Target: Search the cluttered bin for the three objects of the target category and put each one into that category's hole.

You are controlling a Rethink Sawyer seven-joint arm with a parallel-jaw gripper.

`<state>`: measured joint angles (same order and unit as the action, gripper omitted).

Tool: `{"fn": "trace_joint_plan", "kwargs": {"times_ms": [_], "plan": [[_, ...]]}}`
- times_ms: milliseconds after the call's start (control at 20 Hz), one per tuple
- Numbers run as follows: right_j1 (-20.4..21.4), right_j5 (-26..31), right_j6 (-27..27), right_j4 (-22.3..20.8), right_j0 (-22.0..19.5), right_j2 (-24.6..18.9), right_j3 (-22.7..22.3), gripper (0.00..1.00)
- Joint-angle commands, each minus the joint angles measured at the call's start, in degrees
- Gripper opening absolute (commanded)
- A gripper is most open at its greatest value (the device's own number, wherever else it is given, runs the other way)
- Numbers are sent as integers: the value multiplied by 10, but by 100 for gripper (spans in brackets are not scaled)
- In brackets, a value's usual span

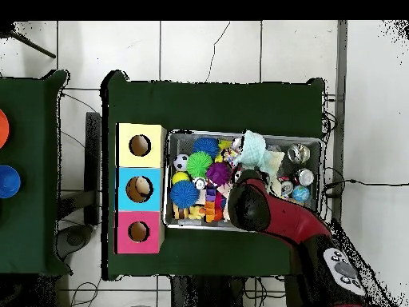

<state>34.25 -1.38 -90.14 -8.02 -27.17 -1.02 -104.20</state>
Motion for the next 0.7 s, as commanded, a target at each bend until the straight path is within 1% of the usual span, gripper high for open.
{"fn": "trace_joint_plan", "kwargs": {"times_ms": [50, 100, 200, 250, 400, 500, 650, 700], "plan": [[-7, 84, -69, 21, 4, 14, 50, 100], [-6, 83, -69, 21, 4, 14, 52, 100], [-1, 108, -65, 24, 15, 25, 64, 100], [0, 123, -63, 25, 26, 39, 73, 100], [-8, 180, -70, 35, 42, 64, 79, 100], [-13, 199, -71, 38, 37, 55, 80, 100], [-28, 205, -69, 41, 19, 21, 79, 100], [-32, 207, -61, 41, 5, -1, 77, 100]]}}
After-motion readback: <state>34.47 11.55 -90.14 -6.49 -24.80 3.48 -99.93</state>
